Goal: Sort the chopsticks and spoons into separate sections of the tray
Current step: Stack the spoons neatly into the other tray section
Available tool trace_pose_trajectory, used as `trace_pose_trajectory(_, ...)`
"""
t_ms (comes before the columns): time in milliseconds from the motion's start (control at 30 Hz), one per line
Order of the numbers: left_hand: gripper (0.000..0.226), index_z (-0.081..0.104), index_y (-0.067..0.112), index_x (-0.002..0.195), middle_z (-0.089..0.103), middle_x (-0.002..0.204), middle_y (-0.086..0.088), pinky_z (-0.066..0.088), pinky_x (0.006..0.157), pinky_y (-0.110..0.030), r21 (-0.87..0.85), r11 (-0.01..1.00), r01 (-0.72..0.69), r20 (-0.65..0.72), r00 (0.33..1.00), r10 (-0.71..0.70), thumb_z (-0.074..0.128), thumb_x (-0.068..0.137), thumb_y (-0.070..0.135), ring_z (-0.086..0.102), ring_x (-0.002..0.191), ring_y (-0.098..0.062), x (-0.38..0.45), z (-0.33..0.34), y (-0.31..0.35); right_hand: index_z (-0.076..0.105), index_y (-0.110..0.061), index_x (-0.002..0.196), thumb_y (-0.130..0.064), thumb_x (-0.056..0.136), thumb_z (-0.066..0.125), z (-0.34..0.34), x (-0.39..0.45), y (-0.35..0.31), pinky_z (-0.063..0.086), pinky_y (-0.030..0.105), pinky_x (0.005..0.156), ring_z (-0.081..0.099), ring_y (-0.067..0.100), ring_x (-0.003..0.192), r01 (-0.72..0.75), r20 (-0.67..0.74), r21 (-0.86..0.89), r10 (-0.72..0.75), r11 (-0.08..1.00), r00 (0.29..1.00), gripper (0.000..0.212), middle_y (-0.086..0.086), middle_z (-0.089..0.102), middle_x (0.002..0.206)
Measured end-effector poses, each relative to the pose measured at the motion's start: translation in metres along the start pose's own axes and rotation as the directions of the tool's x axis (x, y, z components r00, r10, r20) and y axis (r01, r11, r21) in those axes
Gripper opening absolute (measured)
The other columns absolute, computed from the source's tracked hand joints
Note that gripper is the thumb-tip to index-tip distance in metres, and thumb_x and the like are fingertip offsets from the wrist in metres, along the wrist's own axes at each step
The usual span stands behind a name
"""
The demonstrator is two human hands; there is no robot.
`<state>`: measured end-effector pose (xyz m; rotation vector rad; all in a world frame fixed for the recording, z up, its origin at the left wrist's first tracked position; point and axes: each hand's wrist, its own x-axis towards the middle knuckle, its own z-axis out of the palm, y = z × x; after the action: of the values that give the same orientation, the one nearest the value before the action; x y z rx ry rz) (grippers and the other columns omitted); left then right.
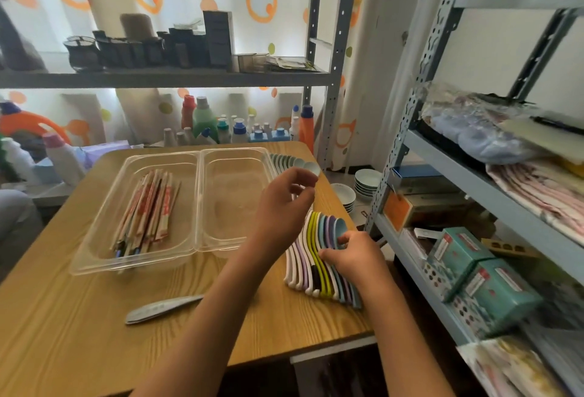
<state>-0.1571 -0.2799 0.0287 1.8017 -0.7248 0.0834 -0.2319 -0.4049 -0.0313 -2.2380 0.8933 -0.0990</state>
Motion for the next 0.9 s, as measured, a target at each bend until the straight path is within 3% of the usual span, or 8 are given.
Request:
trace_pose_trajectory(100,0.016,0.062,0.025,0.103,0.063,0.099,0.014,0.05,0.075,-0.018,-0.017,1.0,-0.018,0.006,1.0,0.018,0.056,0.094,0.014,0.059,0.092,0.0,0.001,-0.009,-0.003,0.056,-0.016,0.134,-0.043,0.082,0.075,-0.002,0.0,0.0,0.049,0.031,0.084,0.061,0.019,0.11,0.012,0.024,0.036,-0.013,0.999,1.0,0.062,0.004,0.064,0.123)
trace_pose_trajectory(233,0.016,0.062,0.028,0.103,0.061,0.098,0.021,0.05,0.074,-0.02,-0.025,1.0,-0.012,-0.023,1.0,0.012,0.056,0.094,0.017,0.058,0.093,0.003,0.004,-0.017,-0.006,0.055,-0.017,0.134,-0.045,0.079,0.077,-0.002,0.0,-0.005,0.045,0.029,0.081,0.06,0.017,0.109,0.048,0.078,0.027,-0.05,0.998,0.996,0.066,0.002,0.063,0.126)
trace_pose_trajectory(333,0.016,0.061,0.03,0.103,0.06,0.1,0.023,0.054,0.078,-0.026,-0.043,0.999,0.007,-0.037,0.999,-0.009,0.057,0.094,0.018,0.058,0.095,0.003,0.005,-0.019,-0.009,0.06,-0.018,0.127,-0.039,0.079,0.079,-0.002,0.001,-0.008,0.046,0.029,0.078,0.057,0.011,0.093,0.056,0.086,0.03,-0.058,0.998,0.995,0.056,0.001,0.066,0.118)
trace_pose_trajectory(500,0.016,0.06,0.032,0.102,0.06,0.099,0.022,0.054,0.077,-0.027,-0.036,0.999,0.002,-0.026,1.0,-0.003,0.057,0.094,0.019,0.059,0.094,0.002,0.0,-0.019,-0.013,0.067,-0.02,0.111,-0.037,0.077,0.081,-0.005,0.008,-0.008,0.055,0.032,0.081,0.062,0.008,0.084,0.045,0.142,-0.027,-0.041,0.999,0.989,0.041,-0.007,0.064,0.089)
trace_pose_trajectory(667,0.017,0.063,0.027,0.107,0.063,0.103,0.016,0.054,0.078,-0.025,-0.043,0.999,-0.006,-0.032,0.999,0.004,0.056,0.094,0.017,0.059,0.096,0.001,-0.001,-0.017,-0.015,0.06,-0.021,0.108,-0.042,0.076,0.076,-0.005,0.008,-0.013,0.055,0.031,0.074,0.062,0.013,0.084,0.07,0.103,-0.247,-0.046,0.966,0.994,0.041,-0.002,0.062,0.09)
trace_pose_trajectory(900,0.016,0.063,0.026,0.106,0.063,0.104,0.014,0.056,0.078,-0.029,-0.078,0.997,0.001,-0.028,1.0,-0.003,0.056,0.094,0.017,0.06,0.096,-0.002,0.002,-0.018,-0.016,0.061,-0.026,0.119,-0.049,0.07,0.08,-0.005,0.01,-0.001,0.055,0.031,0.082,0.062,0.009,0.092,0.137,0.145,-0.219,-0.107,0.966,0.984,0.057,-0.007,0.066,0.104)
